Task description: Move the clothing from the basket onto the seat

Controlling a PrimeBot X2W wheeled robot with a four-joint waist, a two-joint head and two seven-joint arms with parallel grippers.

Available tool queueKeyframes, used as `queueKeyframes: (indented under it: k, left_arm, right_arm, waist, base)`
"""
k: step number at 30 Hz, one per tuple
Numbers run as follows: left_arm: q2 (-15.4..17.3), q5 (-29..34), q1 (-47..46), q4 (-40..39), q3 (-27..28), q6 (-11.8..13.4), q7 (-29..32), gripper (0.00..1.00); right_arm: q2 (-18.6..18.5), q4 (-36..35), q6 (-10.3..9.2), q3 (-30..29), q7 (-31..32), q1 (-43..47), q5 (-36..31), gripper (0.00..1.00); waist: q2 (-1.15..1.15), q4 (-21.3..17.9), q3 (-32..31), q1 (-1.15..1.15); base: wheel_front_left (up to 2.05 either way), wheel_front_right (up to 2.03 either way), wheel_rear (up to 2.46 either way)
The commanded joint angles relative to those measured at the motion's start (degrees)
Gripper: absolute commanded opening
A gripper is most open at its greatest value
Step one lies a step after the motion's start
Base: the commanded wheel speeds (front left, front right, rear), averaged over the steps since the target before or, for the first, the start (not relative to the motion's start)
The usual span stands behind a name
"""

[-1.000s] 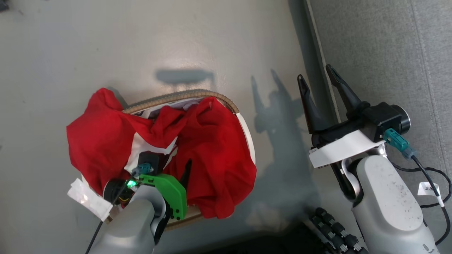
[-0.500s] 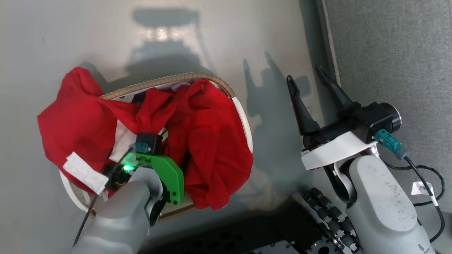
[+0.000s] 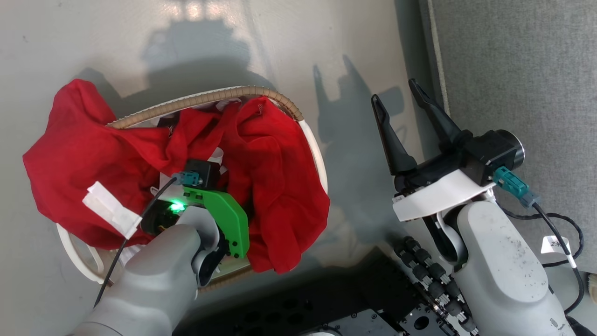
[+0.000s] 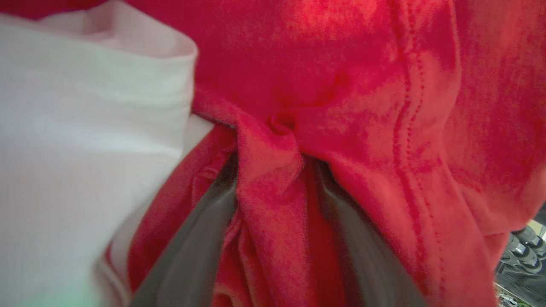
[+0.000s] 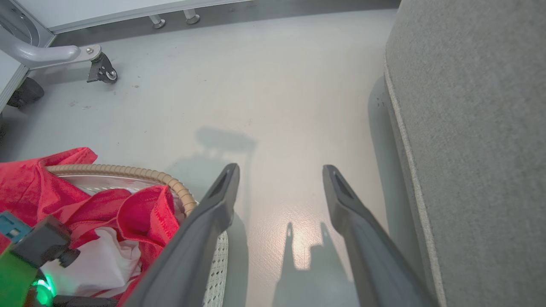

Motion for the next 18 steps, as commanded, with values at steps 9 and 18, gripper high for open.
queueKeyframes:
  k: [9, 18]
  left_arm:
    - [2.1, -5.5, -0.2, -2.0, -5.7, -0.2, -3.0, 0.00]
    - [2.3, -8.3, 3.3, -2.3, -8.5, -0.2, -7.7, 0.00]
  right_arm:
    - [-0.1, 1.0, -0.06, 0.0, -0.3, -0.6, 1.5, 1.00]
    - [-0.1, 3.4, -0.06, 0.1, -0.3, 1.8, 1.8, 1.00]
  waist:
    - [0.00, -0.5, -5.0, 0.00]
    - [0.00, -0.5, -15.0, 0.00]
  base:
    - [0.00, 0.00, 0.00]
    - [0.00, 0.00, 0.00]
